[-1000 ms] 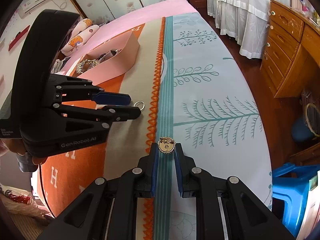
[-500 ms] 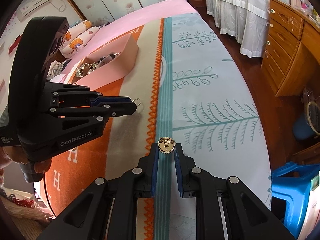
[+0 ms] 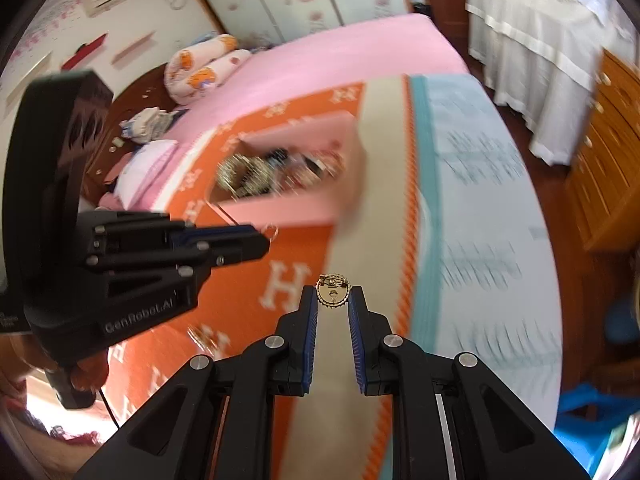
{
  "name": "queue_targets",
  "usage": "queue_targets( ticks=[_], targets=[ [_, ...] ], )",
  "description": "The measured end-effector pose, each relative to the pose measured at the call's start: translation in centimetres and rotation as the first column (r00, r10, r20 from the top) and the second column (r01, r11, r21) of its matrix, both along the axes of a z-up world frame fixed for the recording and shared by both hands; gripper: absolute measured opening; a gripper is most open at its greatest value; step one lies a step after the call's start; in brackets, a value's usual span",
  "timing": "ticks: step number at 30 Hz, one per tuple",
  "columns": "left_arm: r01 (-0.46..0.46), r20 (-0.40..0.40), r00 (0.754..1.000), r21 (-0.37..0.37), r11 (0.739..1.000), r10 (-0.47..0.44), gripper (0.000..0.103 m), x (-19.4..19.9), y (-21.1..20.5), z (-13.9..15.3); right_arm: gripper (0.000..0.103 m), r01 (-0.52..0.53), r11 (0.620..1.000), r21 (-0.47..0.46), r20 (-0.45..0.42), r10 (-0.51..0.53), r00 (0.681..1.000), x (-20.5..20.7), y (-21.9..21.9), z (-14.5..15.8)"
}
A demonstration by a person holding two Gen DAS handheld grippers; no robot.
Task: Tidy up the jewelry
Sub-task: 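Grasp the red-stone ring with the left tool while the right tool holds the gold pendant, then carry the ring and pendant into the pink box and open both tools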
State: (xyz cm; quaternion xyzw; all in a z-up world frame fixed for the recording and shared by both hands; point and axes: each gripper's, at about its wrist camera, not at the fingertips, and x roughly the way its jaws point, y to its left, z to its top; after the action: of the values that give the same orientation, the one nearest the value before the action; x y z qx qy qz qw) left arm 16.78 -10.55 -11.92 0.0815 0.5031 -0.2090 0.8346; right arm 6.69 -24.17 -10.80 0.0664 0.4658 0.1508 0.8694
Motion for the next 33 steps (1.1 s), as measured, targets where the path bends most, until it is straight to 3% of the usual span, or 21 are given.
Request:
queue_targets(
  ticks=[5,10,14,23,26,31,33],
  targets=[
    [-0.142,0.002,0.990,-0.028,0.989,0.143,0.006,3.2,3.2,1.5,0.015,-0.069,0.997,-0.023,0.042,0.070,0.997,4.8,2.8,2.2],
    [-0.223,0.001,0.975,-0.043,0.974,0.223,0.006,6.8,4.2,2.3,0.015,-0.093,0.995,-0.045,0.053,0.095,0.994,10.6,4.8,3.4],
    [-0.262,0.001,0.965,-0.046,0.964,0.262,0.006,9.6,4.2,2.1,0.015,-0.098,0.994,-0.048,0.037,0.100,0.994,14.7,5.7,3.1],
    [-0.276,0.026,0.961,0.051,0.960,0.274,0.009,13.1,3.5,1.0,0.016,-0.157,0.977,-0.143,0.019,0.161,0.987,19.9,7.7,0.9],
    [-0.279,-0.005,0.960,0.064,0.958,0.280,0.018,13.2,3.9,0.6,0.016,-0.183,0.967,-0.174,0.007,0.188,0.982,20.5,8.1,0.3],
    [-0.318,-0.054,0.946,0.030,0.948,0.319,0.051,12.7,5.6,0.3,0.021,-0.195,0.963,-0.187,-0.016,0.196,0.981,20.4,7.7,-0.2],
    [-0.321,-0.052,0.946,0.008,0.947,0.321,0.054,12.2,6.0,0.6,0.024,-0.184,0.966,-0.180,-0.008,0.185,0.983,20.2,7.3,-0.1]
  ],
)
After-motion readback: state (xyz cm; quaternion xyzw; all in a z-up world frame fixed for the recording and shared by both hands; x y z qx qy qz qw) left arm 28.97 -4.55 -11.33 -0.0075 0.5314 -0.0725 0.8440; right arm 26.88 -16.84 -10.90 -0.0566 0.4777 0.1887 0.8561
